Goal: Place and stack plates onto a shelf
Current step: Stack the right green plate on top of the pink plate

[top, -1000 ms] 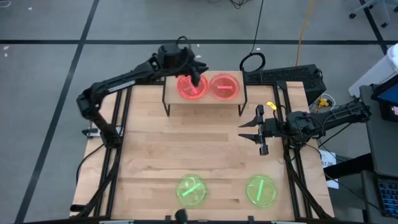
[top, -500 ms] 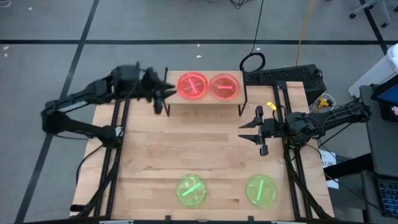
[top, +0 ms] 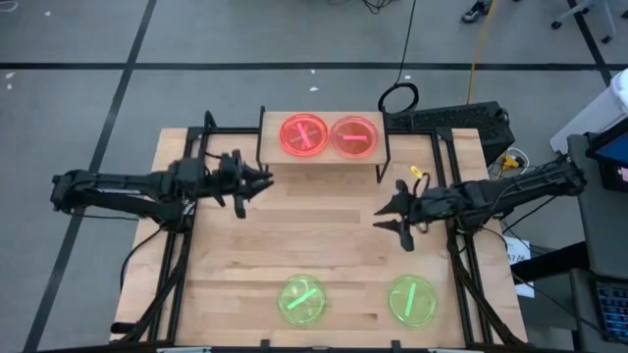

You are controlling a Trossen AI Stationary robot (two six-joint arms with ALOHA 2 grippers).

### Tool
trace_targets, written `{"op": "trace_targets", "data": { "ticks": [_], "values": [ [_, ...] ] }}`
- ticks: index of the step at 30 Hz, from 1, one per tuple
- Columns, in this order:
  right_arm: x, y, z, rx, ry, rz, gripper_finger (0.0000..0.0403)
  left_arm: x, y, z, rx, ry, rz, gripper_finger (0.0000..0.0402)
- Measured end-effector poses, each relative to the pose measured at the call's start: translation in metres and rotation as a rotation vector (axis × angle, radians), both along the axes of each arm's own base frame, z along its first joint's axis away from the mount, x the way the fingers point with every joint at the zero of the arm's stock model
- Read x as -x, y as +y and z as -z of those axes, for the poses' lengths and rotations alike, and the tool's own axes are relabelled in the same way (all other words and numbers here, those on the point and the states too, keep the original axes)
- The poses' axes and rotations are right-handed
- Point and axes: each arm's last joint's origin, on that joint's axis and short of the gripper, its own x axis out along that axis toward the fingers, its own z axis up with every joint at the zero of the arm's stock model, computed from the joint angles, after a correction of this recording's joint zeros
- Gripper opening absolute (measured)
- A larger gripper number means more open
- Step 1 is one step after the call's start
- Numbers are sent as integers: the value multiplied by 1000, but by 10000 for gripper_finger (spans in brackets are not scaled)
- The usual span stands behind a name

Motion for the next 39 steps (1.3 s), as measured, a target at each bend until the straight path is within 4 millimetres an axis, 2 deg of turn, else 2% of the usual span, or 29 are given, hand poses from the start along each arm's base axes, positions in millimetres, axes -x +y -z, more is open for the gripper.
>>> {"op": "trace_targets", "data": {
  "ticks": [7, 10, 13, 22, 32, 39],
  "values": [
    [-7, 3, 44, -186, 438, -29, 130, -1, -11, 36, 39, -50, 59, 111],
    [-6, 10, 58, -323, 623, -87, 130, 1, -15, 45, 39, -79, 79, 111],
    [-4, 19, 66, -393, 732, -129, 130, 3, -17, 53, 41, -78, 91, 111],
    [-3, 39, 85, -406, 865, -147, 130, 3, -17, 55, 41, -84, 91, 111],
    [25, 44, 145, -630, 978, -74, 130, 3, -17, 55, 39, -84, 89, 111],
    [37, 44, 165, -706, 926, -85, 130, 3, -17, 55, 42, -83, 89, 111]
  ]
}}
